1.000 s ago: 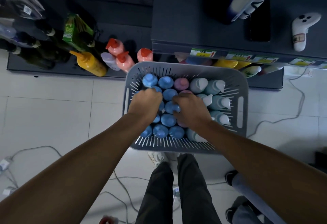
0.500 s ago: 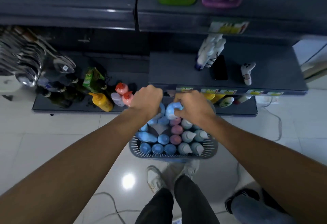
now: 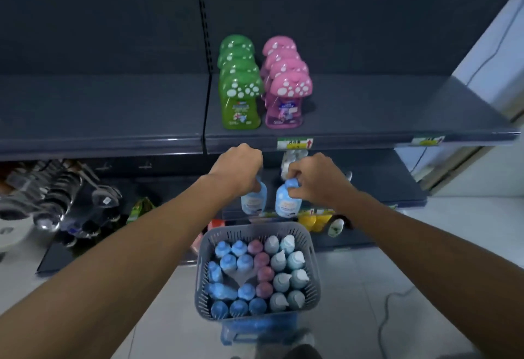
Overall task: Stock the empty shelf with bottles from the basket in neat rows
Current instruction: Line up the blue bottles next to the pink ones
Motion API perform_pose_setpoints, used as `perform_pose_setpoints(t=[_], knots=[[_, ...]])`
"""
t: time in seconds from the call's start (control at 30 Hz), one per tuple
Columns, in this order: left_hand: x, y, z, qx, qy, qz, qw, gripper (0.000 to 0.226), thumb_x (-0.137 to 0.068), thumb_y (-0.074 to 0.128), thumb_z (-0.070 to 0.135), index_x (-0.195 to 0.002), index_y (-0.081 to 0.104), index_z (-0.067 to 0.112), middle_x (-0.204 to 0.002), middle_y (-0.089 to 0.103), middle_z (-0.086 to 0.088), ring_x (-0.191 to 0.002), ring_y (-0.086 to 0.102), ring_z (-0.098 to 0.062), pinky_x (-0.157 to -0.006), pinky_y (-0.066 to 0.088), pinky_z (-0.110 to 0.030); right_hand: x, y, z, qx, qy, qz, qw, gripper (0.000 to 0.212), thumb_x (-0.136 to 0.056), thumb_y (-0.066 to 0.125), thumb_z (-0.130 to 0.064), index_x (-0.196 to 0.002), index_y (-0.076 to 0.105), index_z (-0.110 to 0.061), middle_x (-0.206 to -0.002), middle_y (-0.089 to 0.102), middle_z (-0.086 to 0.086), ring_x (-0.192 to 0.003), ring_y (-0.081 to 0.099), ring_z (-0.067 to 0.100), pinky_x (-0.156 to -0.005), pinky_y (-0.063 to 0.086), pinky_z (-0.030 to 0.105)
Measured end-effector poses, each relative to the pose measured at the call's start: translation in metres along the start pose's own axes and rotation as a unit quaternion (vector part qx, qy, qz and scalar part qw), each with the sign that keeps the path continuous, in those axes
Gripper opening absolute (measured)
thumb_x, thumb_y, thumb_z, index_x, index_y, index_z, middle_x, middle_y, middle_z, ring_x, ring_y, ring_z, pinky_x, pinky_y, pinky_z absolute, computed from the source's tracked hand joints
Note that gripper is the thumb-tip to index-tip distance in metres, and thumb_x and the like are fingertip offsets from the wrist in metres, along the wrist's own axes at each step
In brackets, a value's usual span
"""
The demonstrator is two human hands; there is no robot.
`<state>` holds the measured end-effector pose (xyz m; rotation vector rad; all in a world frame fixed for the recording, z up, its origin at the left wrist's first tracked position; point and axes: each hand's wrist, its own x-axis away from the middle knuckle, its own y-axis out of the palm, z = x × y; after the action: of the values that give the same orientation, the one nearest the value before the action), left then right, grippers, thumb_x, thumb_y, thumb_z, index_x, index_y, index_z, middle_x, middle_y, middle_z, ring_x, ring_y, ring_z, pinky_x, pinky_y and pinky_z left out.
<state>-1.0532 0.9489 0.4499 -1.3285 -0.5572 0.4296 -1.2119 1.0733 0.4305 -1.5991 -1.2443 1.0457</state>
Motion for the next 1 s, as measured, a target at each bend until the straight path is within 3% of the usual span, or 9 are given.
perform_pose_setpoints(t=[0.07,0.17,0.23,0.33,0.5,0.7,1.0], knots=[[-0.005,-0.018,0.01,-0.001,0.018,0.013,1.0,0.034,-0.079,0.077,0.026,-0.109,0.074,0.012,-0.109,0.069,-0.009,-0.096,0.066,-0.031,-0.08,0.06,-0.045,-0.001,-0.02,0.004,0.007,0.001,0.015,1.0,0.016,-0.065,0.079,-0.018,-0.08,0.076,-0.012,-0.05,0.038,-0.02,-0.06,0.045,0.015,-0.063,0.045,0.028],[-0.013,-0.043,0.026,-0.019,0.046,0.04,0.998,0.021,-0.075,0.075,0.025,-0.088,0.073,0.01,-0.087,0.068,-0.008,-0.08,0.066,-0.032,-0.066,0.059,-0.042,-0.003,-0.05,0.01,0.014,0.02,0.021,0.999,0.017,-0.067,0.078,-0.02,-0.082,0.076,-0.012,-0.058,0.053,-0.012,-0.065,0.052,0.017,-0.077,0.055,0.037],[-0.018,-0.058,0.034,-0.026,0.054,0.055,0.997,0.02,-0.074,0.075,0.026,-0.085,0.073,0.01,-0.083,0.067,-0.008,-0.076,0.065,-0.031,-0.061,0.057,-0.039,-0.004,-0.071,0.013,0.013,0.034,0.02,0.999,0.018,-0.067,0.077,-0.02,-0.083,0.077,-0.013,-0.057,0.056,-0.012,-0.062,0.057,0.014,-0.075,0.057,0.037],[-0.026,-0.078,0.043,-0.017,0.065,0.074,0.995,0.019,-0.074,0.074,0.025,-0.085,0.074,0.011,-0.083,0.07,-0.008,-0.074,0.066,-0.028,-0.064,0.06,-0.04,-0.005,-0.102,0.018,0.011,0.055,0.016,0.998,0.015,-0.067,0.076,-0.021,-0.082,0.076,-0.016,-0.056,0.055,-0.017,-0.061,0.059,0.007,-0.07,0.058,0.033],[-0.042,-0.109,0.063,-0.026,0.122,0.117,0.985,0.019,-0.074,0.068,0.025,-0.087,0.077,0.015,-0.083,0.073,-0.006,-0.077,0.066,-0.027,-0.066,0.059,-0.04,-0.009,-0.146,0.036,0.002,0.089,0.027,0.996,0.014,-0.067,0.076,-0.022,-0.081,0.076,-0.021,-0.07,0.069,-0.012,-0.072,0.067,0.005,-0.072,0.06,0.031],[-0.081,-0.138,0.095,-0.015,0.158,0.127,0.979,0.021,-0.079,0.069,0.028,-0.094,0.075,0.016,-0.091,0.075,-0.001,-0.088,0.066,-0.023,-0.072,0.055,-0.033,-0.032,-0.188,0.079,-0.016,0.097,0.068,0.993,0.012,-0.064,0.079,-0.025,-0.076,0.074,-0.024,-0.067,0.069,-0.014,-0.067,0.066,-0.003,-0.067,0.058,0.024],[-0.175,-0.154,0.129,0.002,0.126,0.118,0.985,0.024,-0.077,0.077,0.032,-0.095,0.071,0.017,-0.091,0.073,0.002,-0.085,0.067,-0.019,-0.075,0.059,-0.039,-0.116,-0.214,0.167,-0.013,0.058,0.057,0.997,0.012,-0.064,0.079,-0.024,-0.074,0.073,-0.026,-0.067,0.068,-0.015,-0.068,0.065,-0.001,-0.063,0.057,0.024]])
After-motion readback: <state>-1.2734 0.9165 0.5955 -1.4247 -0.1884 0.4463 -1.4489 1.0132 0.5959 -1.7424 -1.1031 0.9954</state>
